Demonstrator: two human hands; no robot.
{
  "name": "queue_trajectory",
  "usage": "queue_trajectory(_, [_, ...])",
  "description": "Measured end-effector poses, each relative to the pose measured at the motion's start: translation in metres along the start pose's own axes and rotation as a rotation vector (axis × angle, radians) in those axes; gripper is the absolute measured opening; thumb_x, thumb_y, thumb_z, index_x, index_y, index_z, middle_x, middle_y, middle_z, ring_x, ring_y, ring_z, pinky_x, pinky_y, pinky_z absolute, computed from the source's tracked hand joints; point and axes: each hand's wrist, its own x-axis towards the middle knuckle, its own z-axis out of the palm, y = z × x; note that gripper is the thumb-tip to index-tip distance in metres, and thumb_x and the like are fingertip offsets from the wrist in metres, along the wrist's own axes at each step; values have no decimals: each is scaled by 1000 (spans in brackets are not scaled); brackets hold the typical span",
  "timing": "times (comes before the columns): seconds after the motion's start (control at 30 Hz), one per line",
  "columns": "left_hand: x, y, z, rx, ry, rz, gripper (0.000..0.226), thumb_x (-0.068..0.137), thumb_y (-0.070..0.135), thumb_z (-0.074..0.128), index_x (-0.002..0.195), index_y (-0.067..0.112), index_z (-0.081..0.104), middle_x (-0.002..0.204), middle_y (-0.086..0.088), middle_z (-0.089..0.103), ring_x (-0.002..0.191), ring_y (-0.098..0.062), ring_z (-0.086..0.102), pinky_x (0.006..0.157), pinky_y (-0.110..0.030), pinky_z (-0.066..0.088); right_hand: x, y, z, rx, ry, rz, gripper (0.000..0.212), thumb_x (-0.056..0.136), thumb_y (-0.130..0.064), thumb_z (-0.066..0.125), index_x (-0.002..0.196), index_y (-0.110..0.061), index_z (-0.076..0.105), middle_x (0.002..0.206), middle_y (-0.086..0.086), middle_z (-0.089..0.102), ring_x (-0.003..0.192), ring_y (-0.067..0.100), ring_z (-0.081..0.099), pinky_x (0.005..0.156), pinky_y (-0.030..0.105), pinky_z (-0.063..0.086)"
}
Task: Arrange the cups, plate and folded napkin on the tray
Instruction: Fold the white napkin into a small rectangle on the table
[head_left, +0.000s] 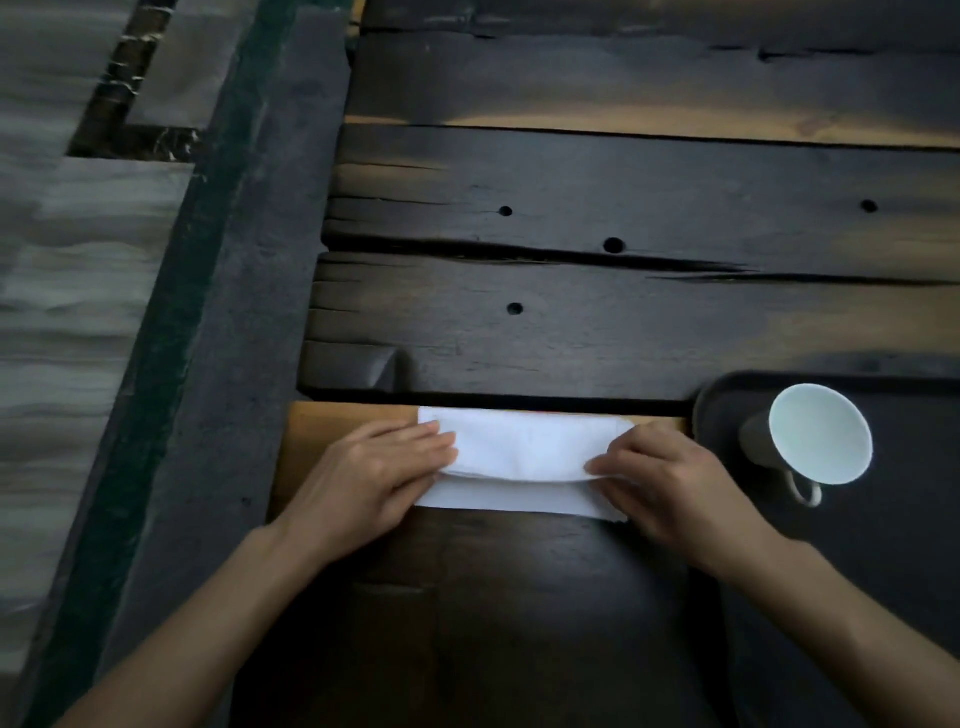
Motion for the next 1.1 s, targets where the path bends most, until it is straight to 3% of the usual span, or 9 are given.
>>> queue_trajectory(0.37, [-25, 5, 27, 35, 53, 14, 27, 97, 25, 64, 119, 15, 76, 131, 0, 69, 128, -13, 60, 107, -40, 49, -27, 8, 28, -90, 98, -31, 14, 88, -22, 77, 96, -11, 82, 88, 1, 72, 77, 26, 59, 67, 39, 53])
queue_trajectory(0.8, [-40, 2, 37, 96, 111, 61, 28, 97, 21, 70, 123, 13, 73, 134, -4, 67, 130, -15, 59, 112, -47, 45, -46, 5, 40, -100, 58, -20, 22, 93, -25, 74, 109, -11, 79, 99, 4, 72, 83, 20, 61, 67, 37, 55])
queue_trajectory(1.0, [-49, 8, 46, 177, 137, 42, 28, 95, 14, 70, 123, 11, 73, 133, -5, 66, 130, -15, 59, 116, -53, 38, -63, 6, 50, -120, 92, 30, 27, 95, -22, 65, 116, -11, 77, 105, 4, 73, 89, 22, 63, 76, 36, 55])
queue_trajectory(1.1, [-53, 18, 49, 229, 130, -1, 32, 97, 14, 66, 129, 8, 69, 139, -7, 62, 136, -20, 54, 117, -55, 35, -63, -7, 56, -137, 167, 119, 25, 94, -25, 67, 111, -12, 79, 103, 4, 74, 94, 27, 66, 92, 42, 50])
